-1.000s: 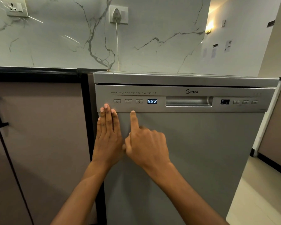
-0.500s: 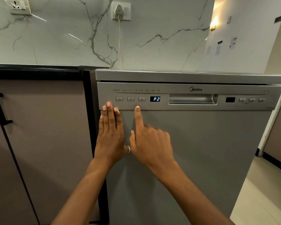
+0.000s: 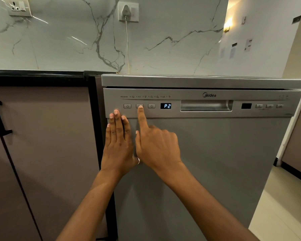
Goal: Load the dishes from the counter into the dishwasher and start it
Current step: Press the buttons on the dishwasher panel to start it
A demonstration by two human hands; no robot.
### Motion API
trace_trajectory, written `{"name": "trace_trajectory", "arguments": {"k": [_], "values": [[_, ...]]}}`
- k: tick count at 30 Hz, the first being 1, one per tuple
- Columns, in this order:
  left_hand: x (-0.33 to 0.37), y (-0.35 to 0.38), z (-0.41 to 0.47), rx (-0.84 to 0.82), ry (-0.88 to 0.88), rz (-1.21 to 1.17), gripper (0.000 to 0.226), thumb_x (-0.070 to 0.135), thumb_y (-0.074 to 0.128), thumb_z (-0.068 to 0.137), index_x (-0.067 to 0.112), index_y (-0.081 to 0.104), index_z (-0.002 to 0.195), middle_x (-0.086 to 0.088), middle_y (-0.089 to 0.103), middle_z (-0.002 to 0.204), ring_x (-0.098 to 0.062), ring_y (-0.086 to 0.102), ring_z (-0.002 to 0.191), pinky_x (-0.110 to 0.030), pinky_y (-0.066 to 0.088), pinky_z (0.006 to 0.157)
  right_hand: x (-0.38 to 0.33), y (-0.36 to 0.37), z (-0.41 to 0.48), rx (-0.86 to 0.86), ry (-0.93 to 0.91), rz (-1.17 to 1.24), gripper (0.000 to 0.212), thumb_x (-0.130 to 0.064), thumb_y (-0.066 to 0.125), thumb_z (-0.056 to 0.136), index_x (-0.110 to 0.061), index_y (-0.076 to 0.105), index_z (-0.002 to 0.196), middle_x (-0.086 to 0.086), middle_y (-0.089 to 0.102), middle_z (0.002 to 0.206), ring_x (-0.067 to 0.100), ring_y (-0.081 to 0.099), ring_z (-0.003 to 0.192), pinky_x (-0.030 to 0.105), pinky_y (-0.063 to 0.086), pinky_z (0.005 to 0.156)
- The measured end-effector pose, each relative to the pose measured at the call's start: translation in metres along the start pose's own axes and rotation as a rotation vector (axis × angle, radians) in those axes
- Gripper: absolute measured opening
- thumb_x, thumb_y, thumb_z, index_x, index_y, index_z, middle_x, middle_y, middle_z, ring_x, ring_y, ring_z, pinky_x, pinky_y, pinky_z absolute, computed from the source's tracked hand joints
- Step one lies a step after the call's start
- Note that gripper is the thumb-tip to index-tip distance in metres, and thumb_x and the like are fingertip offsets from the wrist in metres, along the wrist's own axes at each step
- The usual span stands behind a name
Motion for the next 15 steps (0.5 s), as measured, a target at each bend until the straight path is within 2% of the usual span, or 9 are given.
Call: {"name": "trace_trajectory", "arguments": {"k": [4,5,8,12,15], "values": [[-0.001,0.003,0.000,-0.026,0.011,0.034,0.131,0.065,0.066,0.073,-0.013,-0.003,0.154,-0.033,-0.017,0.161,-0.046,-0.015,0.151,-0.052,-0.005,0.125,0.002,0.006,0.006,0.008,0.021,-0.013,0.061,-0.036,0.026,0.108,-0.020,0.001,0.161,-0.001,0.059,0.060,0.015,0.037,0.038,0.025,0.020,0.041],[-0.002,0.003,0.000,-0.024,0.011,0.038,0.133,0.066,0.066,0.071,-0.012,-0.003,0.154,-0.032,-0.017,0.161,-0.046,-0.015,0.151,-0.051,-0.004,0.125,0.003,0.008,0.007,0.004,0.029,-0.011,0.060,-0.036,0.024,0.108,-0.021,0.002,0.161,-0.001,0.059,0.060,0.016,0.037,0.039,0.025,0.022,0.041],[-0.001,0.004,0.000,-0.030,-0.001,0.032,0.135,0.068,0.060,0.066,-0.012,-0.004,0.154,-0.033,-0.017,0.161,-0.045,-0.017,0.151,-0.052,-0.004,0.125,0.005,0.015,0.011,-0.052,0.009,0.010,0.057,-0.038,0.019,0.109,-0.022,0.001,0.161,0.000,0.059,0.061,0.019,0.051,0.045,0.028,0.039,0.045],[-0.002,0.006,0.000,-0.041,-0.006,0.027,0.137,0.071,0.057,0.064,-0.014,-0.003,0.153,-0.034,-0.016,0.161,-0.044,-0.018,0.151,-0.053,-0.004,0.125,0.007,0.013,0.016,-0.057,0.018,-0.001,0.055,-0.037,0.018,0.109,-0.023,0.002,0.161,-0.002,0.045,0.054,0.016,0.043,0.042,0.027,0.028,0.044],[-0.003,0.005,0.000,-0.043,0.002,0.023,0.133,0.069,0.054,0.066,-0.013,-0.003,0.153,-0.033,-0.016,0.161,-0.043,-0.020,0.151,-0.053,-0.003,0.125,0.006,0.016,0.017,-0.085,0.033,0.002,0.056,-0.037,0.019,0.110,-0.023,0.000,0.160,-0.002,0.044,0.054,0.017,0.042,0.042,0.028,0.028,0.043]]}}
Point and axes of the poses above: each hand's wrist, its own z-axis towards the middle knuckle, its own y-axis out of the palm, x = y × z, the point moved 8 cm from there along z, towards the middle knuckle
